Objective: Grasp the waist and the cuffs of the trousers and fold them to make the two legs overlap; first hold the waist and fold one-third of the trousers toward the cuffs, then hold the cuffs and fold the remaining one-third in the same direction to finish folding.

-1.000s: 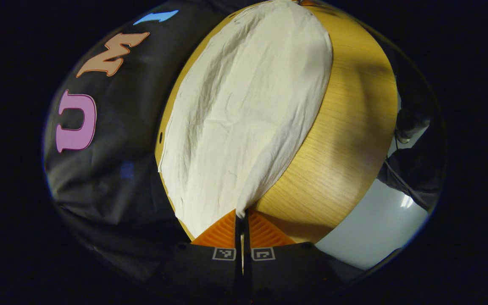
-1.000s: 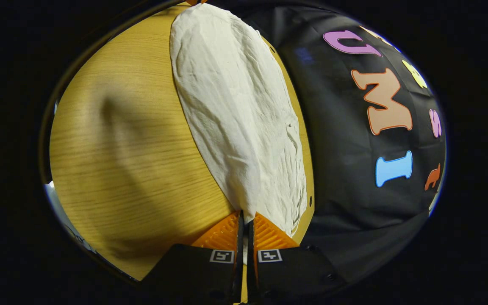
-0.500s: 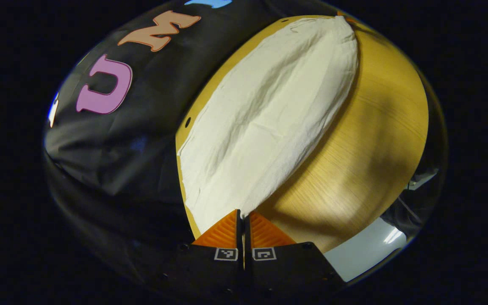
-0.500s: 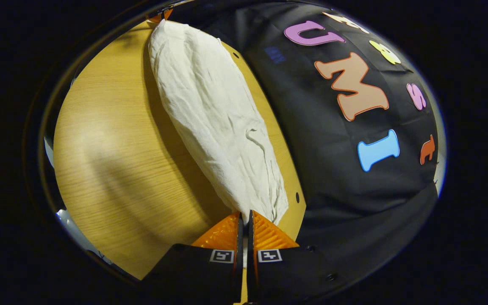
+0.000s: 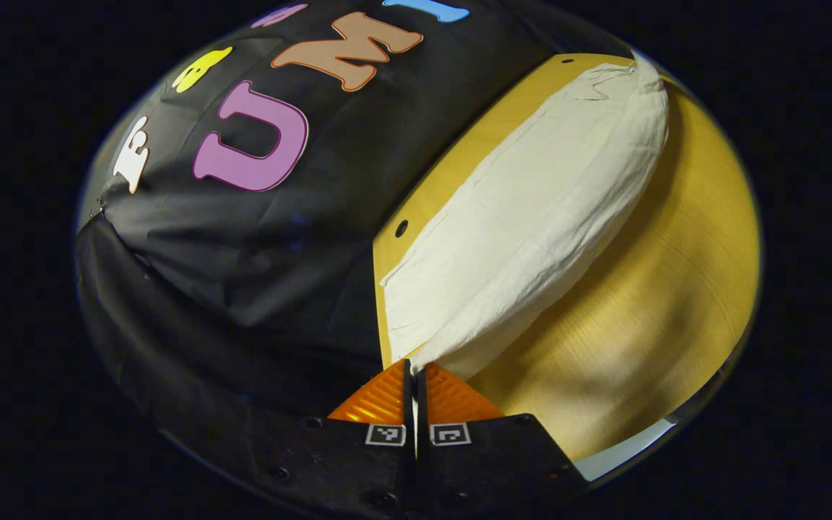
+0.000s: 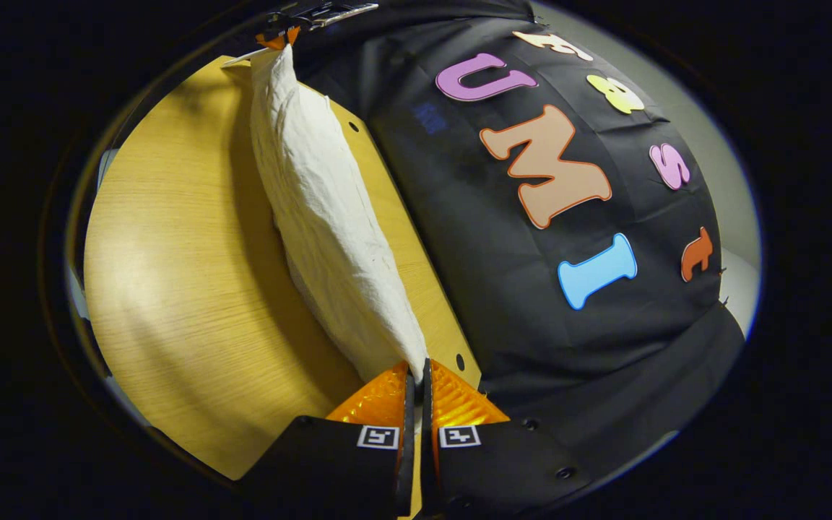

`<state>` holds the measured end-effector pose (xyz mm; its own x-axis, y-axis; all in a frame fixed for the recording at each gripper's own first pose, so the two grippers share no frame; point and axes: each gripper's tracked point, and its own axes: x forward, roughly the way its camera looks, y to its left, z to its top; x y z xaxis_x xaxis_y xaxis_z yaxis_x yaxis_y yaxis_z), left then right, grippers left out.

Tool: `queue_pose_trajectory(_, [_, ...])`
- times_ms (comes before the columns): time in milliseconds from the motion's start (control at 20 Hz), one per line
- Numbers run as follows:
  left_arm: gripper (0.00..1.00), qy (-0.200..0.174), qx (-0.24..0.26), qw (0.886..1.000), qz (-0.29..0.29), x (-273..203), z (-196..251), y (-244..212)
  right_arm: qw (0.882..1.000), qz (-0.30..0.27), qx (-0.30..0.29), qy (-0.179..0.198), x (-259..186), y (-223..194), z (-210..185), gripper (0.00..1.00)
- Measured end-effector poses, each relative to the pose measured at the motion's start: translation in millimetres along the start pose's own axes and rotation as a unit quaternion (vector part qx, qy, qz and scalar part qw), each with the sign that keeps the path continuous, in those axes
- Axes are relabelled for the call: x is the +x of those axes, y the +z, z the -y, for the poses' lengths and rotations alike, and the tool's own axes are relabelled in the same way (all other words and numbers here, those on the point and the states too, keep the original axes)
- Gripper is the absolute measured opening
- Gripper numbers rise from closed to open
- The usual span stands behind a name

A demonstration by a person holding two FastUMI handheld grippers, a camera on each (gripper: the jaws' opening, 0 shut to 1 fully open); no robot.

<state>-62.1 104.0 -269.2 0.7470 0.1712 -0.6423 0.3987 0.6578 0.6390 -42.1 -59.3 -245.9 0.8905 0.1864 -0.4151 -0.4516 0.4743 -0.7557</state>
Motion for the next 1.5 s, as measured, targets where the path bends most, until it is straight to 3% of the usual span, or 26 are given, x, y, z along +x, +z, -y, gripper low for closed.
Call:
queue_pose_trajectory(250, [0.0, 0.036, -0.028, 0.999, 0.018, 15, -31, 33, 0.999, 0.005, 0.025, -0.031, 23, 14, 30, 0.06])
queue_pose_trajectory(550, [0.0, 0.035, -0.047, 0.996, 0.06, 71, -69, 81, 0.996, -0.017, 0.034, -0.079, 58, 38, 59, 0.06])
queue_pose_trajectory(800, [0.0, 0.021, -0.03, 0.996, 0.081, 121, -86, 110, 0.995, -0.039, 0.028, -0.086, 96, 48, 68, 0.06])
queue_pose_trajectory(1150, [0.0, -0.008, -0.032, 0.996, 0.083, 187, -67, 123, 0.994, -0.067, 0.041, -0.077, 174, 43, 64, 0.06])
queue_pose_trajectory(1500, [0.0, -0.054, -0.064, 0.994, 0.072, 249, -21, 127, 0.989, -0.135, 0.059, -0.008, 244, 4, -3, 0.09])
